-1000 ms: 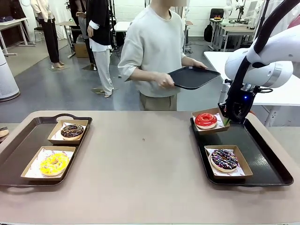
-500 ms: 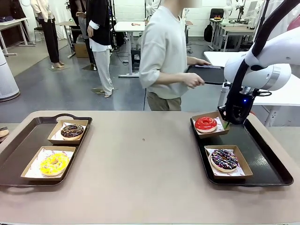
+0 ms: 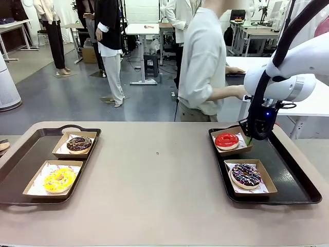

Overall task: Individually package the donuts and arrange them on the tray.
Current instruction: Place the picked Paper togo box on the Handle tray.

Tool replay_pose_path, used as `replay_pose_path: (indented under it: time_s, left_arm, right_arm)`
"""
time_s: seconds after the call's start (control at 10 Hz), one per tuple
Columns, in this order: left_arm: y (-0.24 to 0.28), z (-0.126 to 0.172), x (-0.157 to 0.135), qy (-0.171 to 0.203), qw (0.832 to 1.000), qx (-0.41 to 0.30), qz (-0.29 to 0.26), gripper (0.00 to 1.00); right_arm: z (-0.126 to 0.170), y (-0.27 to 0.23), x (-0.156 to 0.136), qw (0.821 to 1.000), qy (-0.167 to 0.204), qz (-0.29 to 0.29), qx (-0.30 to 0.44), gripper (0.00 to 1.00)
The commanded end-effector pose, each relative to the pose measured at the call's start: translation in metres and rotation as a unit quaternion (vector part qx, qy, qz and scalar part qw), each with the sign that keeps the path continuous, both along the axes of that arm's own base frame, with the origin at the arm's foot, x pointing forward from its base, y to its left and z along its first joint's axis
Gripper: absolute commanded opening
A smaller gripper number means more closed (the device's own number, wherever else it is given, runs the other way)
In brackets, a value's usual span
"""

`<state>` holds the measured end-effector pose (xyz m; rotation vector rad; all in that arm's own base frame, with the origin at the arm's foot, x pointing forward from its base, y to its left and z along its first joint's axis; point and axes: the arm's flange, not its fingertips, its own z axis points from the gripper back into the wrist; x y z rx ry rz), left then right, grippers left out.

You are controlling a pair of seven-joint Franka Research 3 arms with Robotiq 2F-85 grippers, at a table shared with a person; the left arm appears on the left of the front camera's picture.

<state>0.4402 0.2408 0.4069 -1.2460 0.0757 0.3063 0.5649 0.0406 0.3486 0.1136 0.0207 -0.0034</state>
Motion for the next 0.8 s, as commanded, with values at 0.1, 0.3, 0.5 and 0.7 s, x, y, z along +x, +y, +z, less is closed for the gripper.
replay_pose_path:
  time_s: [0.1, 0.3, 0.5, 0.7]
  left_arm:
    - [0.0001, 0.002, -0.0016, -0.002, 1.0, 0.001, -0.002, 1.0]
    - [0.0001, 0.002, -0.0016, -0.002, 1.0, 0.001, -0.002, 1.0]
    - [0.0001, 0.002, -0.0016, -0.002, 1.0, 0.001, -0.002, 1.0]
    - [0.0001, 0.002, -0.0016, -0.002, 1.0, 0.001, -0.002, 1.0]
  right_arm:
    - [-0.0033, 0.0032, 0.0119, 1.0, 0.008, -0.006, -0.023, 0.01]
    - [-0.0043, 0.0029, 0.0115, 1.0, 0.007, 0.003, -0.025, 0.08]
    - [-0.0016, 0.0031, 0.0087, 1.0, 0.007, 0.004, -0.027, 0.68]
    - [-0.0014, 0.0033, 0.0073, 1.0, 0.009, 0.008, -0.026, 1.0]
